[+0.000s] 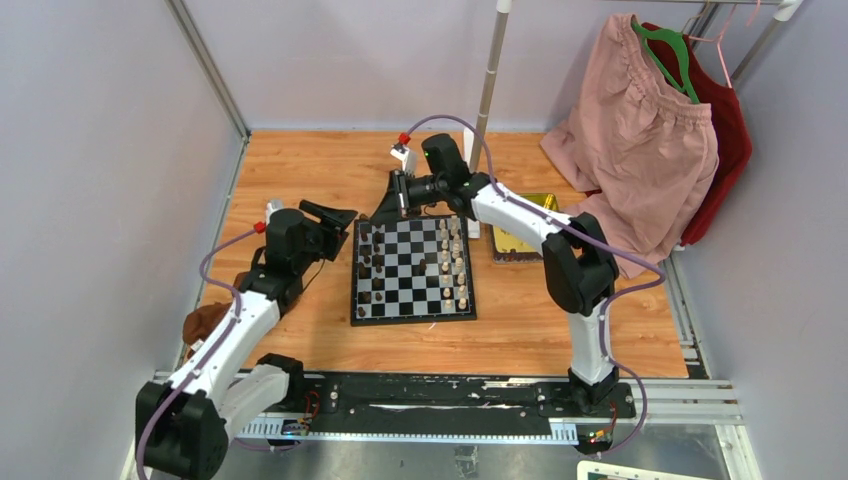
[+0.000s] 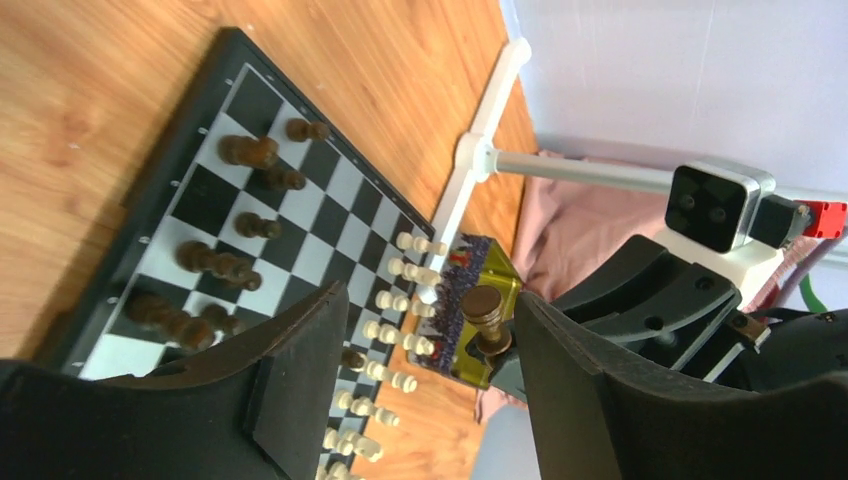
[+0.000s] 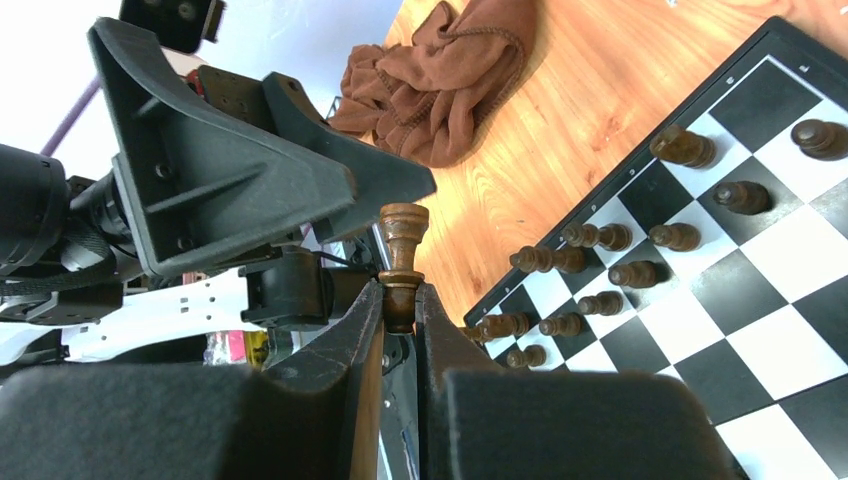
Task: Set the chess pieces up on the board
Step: Pick up the chess piece from the storage box, then place the chess piece on the chessboard.
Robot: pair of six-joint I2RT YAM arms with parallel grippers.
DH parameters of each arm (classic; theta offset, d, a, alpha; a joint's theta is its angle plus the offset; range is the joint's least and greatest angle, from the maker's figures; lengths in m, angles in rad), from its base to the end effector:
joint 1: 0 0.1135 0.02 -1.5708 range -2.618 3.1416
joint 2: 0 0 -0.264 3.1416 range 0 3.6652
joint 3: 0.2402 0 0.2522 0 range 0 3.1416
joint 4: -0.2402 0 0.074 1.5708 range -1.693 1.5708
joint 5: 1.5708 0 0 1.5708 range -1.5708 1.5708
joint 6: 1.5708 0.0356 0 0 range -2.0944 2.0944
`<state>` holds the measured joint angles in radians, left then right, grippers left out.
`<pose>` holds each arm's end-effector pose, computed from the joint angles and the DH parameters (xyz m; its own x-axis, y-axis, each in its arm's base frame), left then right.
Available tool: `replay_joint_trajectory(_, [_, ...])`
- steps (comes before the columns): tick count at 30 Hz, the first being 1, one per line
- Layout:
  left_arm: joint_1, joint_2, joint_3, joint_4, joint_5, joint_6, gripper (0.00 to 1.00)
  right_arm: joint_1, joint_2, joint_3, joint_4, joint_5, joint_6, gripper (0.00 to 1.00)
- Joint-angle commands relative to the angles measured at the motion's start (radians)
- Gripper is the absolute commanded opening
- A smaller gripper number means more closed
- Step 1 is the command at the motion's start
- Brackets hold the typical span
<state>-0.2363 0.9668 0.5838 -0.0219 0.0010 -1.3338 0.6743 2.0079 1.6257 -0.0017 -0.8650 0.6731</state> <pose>0.2143 -0.0516 0.2517 -0.3184 -0.9232 -0.2154 -0.3171 0.3179 -0.8935 0.3513 0.3155 0.2806 -0.8249 -0.1416 -0.5473 -0.5653 0.1975 0.8009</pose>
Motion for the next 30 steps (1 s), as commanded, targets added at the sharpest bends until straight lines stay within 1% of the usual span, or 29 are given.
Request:
replay_joint_trajectory(1, [0.021,-0.095,0.039,-0.18,-0.094,0.126,0.69,0.036,0.016,0.063,-0.097,-0.012,-0.063,0.0])
replay_joint_trajectory(6, [0.023,-0.19,0.048,-0.272,-0.153,0.198,0.7,0.062,0.026,0.131,-0.227,0.032,-0.139,0.0])
replay_joint_trajectory(12, [0.023,-0.292,0.109,-0.429,-0.244,0.296,0.7,0.101,0.061,0.244,-0.406,0.104,-0.23,0.0])
replay_joint_trajectory(17, [0.023,-0.369,0.168,-0.562,-0.33,0.367,0.7,0.138,0.11,0.359,-0.59,0.225,-0.316,0.0])
replay_joint_trajectory(21, [0.023,-0.436,0.197,-0.659,-0.388,0.394,0.7,0.195,0.18,0.503,-0.809,0.362,-0.403,0.0])
replay_joint_trajectory(24, [0.023,-0.475,0.204,-0.71,-0.402,0.397,0.7,0.236,0.24,0.609,-0.94,0.449,-0.443,0.0])
replay_joint_trajectory(26, [0.023,-0.494,0.206,-0.735,-0.402,0.395,0.7,0.26,0.268,0.651,-0.994,0.491,-0.464,0.0])
replay_joint_trajectory(30, [0.023,-0.522,0.208,-0.769,-0.397,0.394,0.7,0.301,0.286,0.666,-1.059,0.573,-0.493,0.0])
